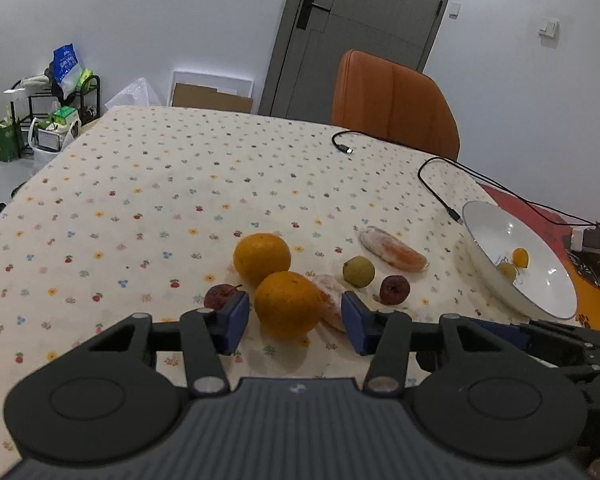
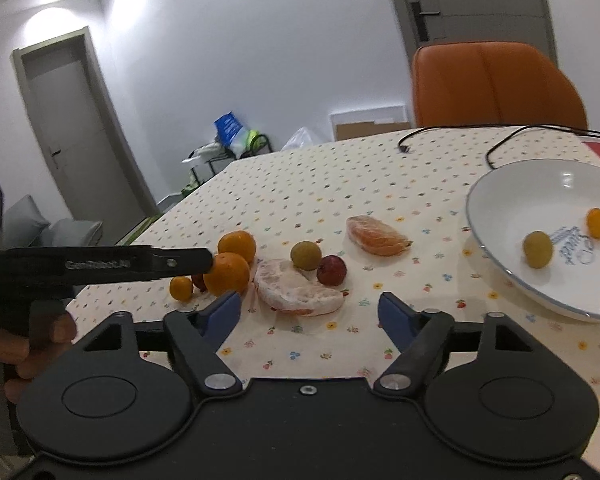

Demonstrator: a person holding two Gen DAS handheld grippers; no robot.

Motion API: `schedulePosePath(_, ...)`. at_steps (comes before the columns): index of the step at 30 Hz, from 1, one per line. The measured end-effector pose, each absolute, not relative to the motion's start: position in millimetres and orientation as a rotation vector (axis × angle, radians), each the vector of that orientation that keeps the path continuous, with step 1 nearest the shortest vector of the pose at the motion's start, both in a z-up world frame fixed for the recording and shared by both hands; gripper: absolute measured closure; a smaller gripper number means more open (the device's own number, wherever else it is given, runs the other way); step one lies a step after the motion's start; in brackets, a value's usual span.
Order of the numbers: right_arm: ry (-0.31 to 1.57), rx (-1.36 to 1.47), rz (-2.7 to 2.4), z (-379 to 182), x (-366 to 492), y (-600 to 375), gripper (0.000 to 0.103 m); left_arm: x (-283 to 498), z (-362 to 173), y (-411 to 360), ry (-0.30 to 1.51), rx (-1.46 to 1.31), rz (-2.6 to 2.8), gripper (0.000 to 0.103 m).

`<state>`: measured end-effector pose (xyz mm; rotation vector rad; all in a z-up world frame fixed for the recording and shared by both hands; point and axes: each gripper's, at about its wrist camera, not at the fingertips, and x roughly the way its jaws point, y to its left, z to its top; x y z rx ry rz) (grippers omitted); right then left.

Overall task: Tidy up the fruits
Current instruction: 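Grasp the large orange with the left tool while the right tool grasps the peeled pomelo segment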

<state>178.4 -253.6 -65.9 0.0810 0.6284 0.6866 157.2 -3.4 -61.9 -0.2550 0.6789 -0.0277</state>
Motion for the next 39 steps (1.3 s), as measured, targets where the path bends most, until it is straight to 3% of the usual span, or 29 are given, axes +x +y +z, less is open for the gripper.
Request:
schedulePosePath(2,0.65,0.065,0.706,-68,182,-249,0.046,160,-65,-3,0.687,-0.26,-0.024,0.054)
schedulePosePath(5,0.666,0.059,0.717,-71,187,-246,0.047,165,-69,-3,0.692,-0.264,-0.019,0.054)
schedulePosePath(7,0.666,0.054,0.717,-72,190,-245,0.047,169,-71,-5,0.692,-0.258,-0.016,0.057)
schedulePosePath(8,0.666,0.054,0.716,-73,191,-244,0.046,170,-73,-6,0.689,-0.252,-0.01,0.064)
schedulePosePath(31,0.707,0.044,0.753,-81,203,-220,0.044,135,-55,10,0.615,-0.285,-0.008,0.065)
schedulePosePath(35,0.706,0.044,0.774,-79,192,-221,0.054,133,-55,15,0.612,-0.295,-0.002,0.065)
schedulePosePath(39,0.699,0.031,0.772,-78,191,-215,0.056,131,-55,20,0.607,-0.298,0.002,0.065)
